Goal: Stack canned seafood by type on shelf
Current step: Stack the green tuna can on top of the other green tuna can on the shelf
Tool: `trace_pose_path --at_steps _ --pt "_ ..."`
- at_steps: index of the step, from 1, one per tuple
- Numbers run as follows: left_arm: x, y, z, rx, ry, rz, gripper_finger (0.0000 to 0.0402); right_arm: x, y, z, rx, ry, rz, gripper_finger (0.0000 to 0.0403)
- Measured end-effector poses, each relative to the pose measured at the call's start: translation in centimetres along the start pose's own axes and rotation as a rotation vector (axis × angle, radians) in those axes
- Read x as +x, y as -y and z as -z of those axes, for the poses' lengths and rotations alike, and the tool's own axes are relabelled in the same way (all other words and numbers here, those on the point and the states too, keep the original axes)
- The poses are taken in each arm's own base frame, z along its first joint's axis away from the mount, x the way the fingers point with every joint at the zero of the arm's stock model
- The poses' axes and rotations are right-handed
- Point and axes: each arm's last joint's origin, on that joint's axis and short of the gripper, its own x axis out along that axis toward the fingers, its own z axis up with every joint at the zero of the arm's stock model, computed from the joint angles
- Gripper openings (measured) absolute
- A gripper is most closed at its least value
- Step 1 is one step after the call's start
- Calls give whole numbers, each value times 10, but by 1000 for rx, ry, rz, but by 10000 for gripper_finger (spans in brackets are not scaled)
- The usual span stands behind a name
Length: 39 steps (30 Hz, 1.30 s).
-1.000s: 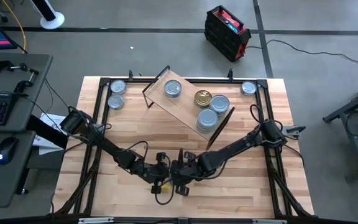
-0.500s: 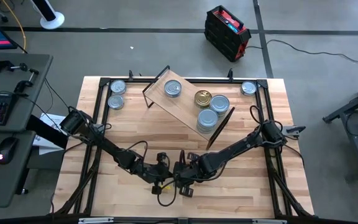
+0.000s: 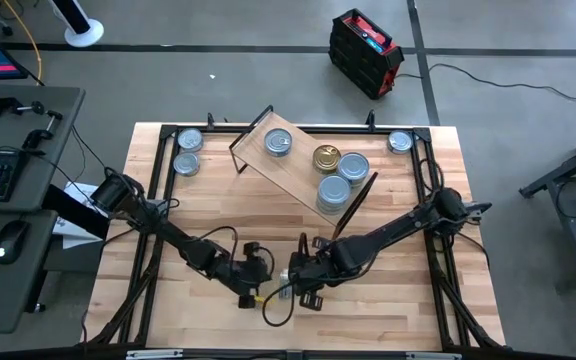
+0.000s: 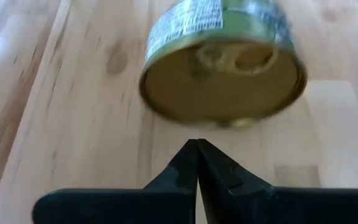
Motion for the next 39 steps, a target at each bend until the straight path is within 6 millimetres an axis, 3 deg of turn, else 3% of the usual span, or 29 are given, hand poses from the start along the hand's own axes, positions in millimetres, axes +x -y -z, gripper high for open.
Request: trace_pose_path --at_steps 6,9,16,19,22,27,33,36,39 --pt "-35 -3 8 -54 -162 -63 1 -18 -4 1 -3 53 -37 0" --pt "-59 2 6 -81 -141 -93 1 -23 -11 -4 3 124 -95 0" --pt "-110 10 9 -147 -25 -177 1 -31 -14 -41 104 385 -316 0" --pt "-122 12 11 -159 -5 -181 1 -27 -8 -58 175 386 -412 0" --pt "-126 14 12 -150 -4 -170 1 -19 -8 -63 190 312 -355 0" --pt "-128 13 17 -113 -38 -192 1 -25 -24 -68 257 233 -248 0" --pt "-128 11 20 -92 -63 -214 1 -36 -11 -47 710 229 169 0" --pt "-128 11 20 -75 -65 -213 1 -36 -7 -42 943 234 208 1" --pt "-128 11 20 -69 -67 -213 1 -29 -6 -40 996 230 212 13"
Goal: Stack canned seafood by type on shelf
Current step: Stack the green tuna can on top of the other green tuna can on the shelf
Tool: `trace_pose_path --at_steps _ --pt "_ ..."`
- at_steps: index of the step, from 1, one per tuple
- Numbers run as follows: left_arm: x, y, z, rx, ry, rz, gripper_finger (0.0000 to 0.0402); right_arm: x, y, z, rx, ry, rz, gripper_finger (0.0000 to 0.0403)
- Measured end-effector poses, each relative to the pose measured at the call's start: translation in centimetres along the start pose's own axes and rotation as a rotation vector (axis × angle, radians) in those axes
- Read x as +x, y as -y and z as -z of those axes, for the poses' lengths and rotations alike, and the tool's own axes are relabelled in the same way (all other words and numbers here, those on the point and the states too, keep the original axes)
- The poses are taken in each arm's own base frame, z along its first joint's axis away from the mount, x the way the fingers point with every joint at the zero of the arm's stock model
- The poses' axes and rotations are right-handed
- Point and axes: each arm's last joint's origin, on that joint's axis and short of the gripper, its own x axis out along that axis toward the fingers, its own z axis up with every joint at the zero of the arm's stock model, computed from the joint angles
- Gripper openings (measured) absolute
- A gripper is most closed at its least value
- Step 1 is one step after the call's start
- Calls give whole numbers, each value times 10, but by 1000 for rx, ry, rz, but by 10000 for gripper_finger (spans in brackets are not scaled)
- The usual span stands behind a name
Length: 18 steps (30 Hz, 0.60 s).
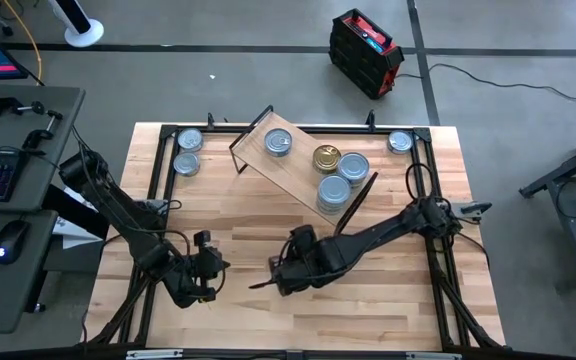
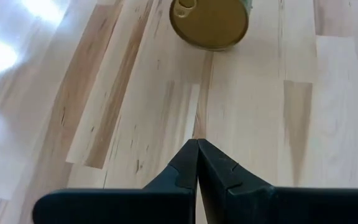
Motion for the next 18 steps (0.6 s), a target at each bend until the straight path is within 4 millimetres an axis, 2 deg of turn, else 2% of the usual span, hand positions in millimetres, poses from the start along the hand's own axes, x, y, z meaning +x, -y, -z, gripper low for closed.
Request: trace_pose_path --at_steps 4,9,13,18 --pt "0 0 0 3 -2 2 1 9 -2 5 22 -14 -29 65" --pt "0 1 1 3 -26 23 1 24 -2 11 40 -32 -46 171" --pt "0 1 1 -6 -27 24 1 37 4 6 52 -22 5 247" --pt "0 1 1 -23 -46 41 1 46 5 -5 53 -3 16 287"
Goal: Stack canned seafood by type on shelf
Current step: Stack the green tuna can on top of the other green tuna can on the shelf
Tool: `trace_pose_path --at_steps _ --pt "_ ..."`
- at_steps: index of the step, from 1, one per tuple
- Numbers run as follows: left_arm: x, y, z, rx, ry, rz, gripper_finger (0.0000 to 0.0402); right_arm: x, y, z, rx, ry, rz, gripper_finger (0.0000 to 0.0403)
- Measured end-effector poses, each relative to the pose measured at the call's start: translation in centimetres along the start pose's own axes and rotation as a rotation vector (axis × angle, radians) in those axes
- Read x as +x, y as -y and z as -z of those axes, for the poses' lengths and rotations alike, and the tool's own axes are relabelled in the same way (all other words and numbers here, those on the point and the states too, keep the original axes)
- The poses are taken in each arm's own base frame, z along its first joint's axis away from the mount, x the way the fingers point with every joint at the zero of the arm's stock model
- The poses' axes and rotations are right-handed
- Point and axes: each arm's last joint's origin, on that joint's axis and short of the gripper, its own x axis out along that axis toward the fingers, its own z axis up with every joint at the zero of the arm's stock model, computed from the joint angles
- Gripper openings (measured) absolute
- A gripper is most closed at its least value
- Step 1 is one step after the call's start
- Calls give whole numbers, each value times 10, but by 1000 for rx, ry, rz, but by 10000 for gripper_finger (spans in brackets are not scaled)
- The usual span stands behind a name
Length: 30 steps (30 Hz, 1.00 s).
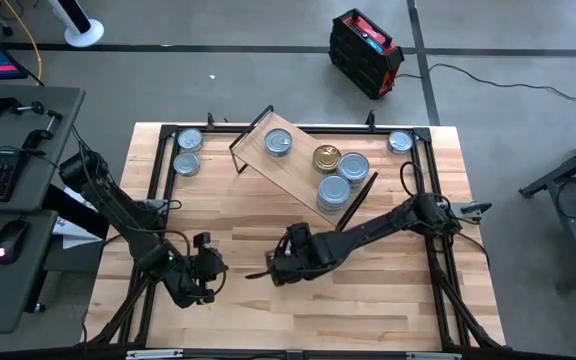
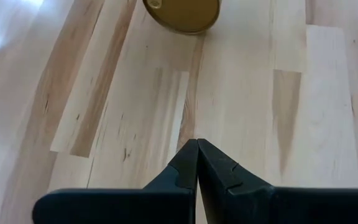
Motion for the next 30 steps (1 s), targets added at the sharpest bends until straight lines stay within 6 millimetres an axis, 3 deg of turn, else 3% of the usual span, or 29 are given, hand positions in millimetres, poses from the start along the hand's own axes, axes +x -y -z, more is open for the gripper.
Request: trace_pose_path --at_steps 9,15,18,22,26,30 --pt "0 0 0 -21 1 2 1 37 -6 0 -40 -70 31 290" --pt "0 0 0 -37 1 2 1 41 -6 3 -44 -91 37 279" --pt "0 0 0 -37 1 2 1 39 -2 7 -61 -131 70 236" --pt "0 0 -1 -40 2 2 1 39 0 9 -103 -165 87 126" --pt "0 0 -1 -40 2 1 1 22 -1 4 -217 -236 34 110" --pt "0 0 0 -39 2 0 1 -19 0 -8 -336 -284 -80 110"
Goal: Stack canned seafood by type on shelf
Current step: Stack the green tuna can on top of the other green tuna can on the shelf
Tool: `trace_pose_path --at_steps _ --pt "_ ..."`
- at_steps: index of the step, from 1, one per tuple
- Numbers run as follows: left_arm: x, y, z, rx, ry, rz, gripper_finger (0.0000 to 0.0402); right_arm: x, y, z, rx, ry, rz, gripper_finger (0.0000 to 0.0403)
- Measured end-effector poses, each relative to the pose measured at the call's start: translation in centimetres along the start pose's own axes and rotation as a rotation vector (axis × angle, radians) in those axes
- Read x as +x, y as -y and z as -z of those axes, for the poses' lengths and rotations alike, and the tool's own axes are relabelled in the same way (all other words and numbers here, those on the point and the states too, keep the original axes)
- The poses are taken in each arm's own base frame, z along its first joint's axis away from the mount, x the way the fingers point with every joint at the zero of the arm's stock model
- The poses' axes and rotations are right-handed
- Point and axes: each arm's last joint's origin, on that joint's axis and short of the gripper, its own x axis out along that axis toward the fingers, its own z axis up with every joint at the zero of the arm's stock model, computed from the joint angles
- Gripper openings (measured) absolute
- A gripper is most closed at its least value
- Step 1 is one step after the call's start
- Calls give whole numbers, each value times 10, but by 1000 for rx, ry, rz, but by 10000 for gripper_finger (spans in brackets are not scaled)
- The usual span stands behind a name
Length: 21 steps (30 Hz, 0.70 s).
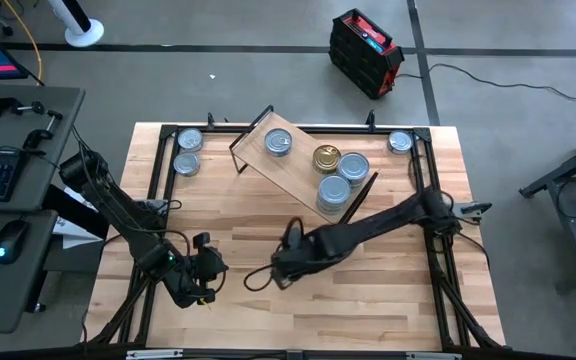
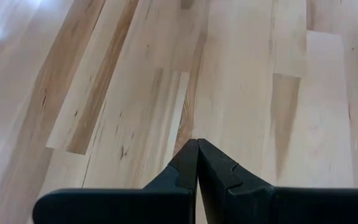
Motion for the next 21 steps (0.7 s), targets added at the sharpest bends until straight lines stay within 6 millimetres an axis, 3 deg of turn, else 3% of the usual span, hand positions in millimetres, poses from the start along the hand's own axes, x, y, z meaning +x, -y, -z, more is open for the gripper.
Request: trace_pose_path --at_steps 6,9,12,17,21 --pt "0 0 0 -15 0 0 1 -74 28 16 -85 12 59 110" --pt "0 0 0 -40 1 0 1 -102 53 39 -50 13 149 110" --pt "0 0 -1 -62 4 1 1 -116 80 69 25 -20 166 110" --pt "4 -3 -8 -140 22 2 1 -139 149 114 247 -37 156 110" --pt "10 -6 -18 -216 52 7 1 -152 215 116 488 214 40 110"
